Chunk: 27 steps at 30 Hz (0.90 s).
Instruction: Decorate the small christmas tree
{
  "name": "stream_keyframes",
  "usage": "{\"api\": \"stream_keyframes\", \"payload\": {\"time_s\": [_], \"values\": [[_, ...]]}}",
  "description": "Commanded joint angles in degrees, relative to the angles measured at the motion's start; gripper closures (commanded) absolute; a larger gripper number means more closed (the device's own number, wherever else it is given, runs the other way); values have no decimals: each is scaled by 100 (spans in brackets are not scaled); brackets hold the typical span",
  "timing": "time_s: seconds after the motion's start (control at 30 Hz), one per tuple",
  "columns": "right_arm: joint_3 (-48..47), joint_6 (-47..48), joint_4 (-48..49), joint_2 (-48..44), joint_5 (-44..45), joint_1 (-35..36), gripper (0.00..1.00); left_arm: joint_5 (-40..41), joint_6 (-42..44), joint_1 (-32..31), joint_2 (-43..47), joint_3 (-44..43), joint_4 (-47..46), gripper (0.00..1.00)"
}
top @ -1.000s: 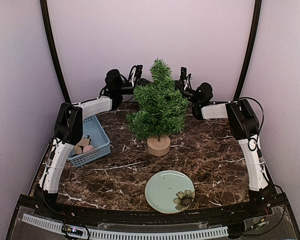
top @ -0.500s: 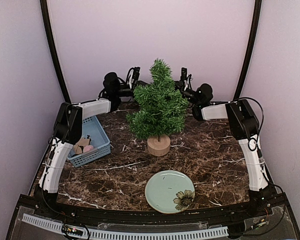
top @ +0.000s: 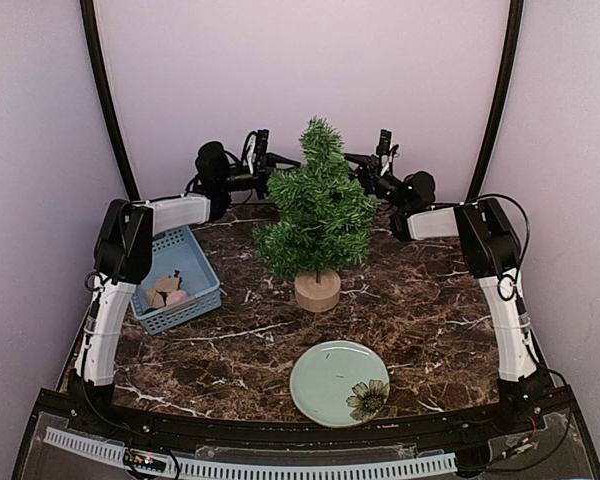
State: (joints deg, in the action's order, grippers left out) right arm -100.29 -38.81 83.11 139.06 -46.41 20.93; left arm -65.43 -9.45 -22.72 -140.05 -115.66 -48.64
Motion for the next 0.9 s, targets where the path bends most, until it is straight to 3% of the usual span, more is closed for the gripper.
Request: {"api": "stream_keyframes", "payload": {"time_s": [0.0,0.23,0.33,0.4,0.87], "values": [[28,-413,550,-101,143,-52,100,-18,239,23,562,26,108,60],[204,-471,821,-177,277,-93,100,-116,462,-10,658,-34,384,45],[-5,-494,825,-52,354,-98,100,-16,1110,-124,648,-289,1262,40],[-268,-649,827,111,337,-88,100,91,1456,-180,636,-365,1543,38],[-1132,-806,600,607,124,106,100,91,1585,-379,24,-1170,1856,31]]}}
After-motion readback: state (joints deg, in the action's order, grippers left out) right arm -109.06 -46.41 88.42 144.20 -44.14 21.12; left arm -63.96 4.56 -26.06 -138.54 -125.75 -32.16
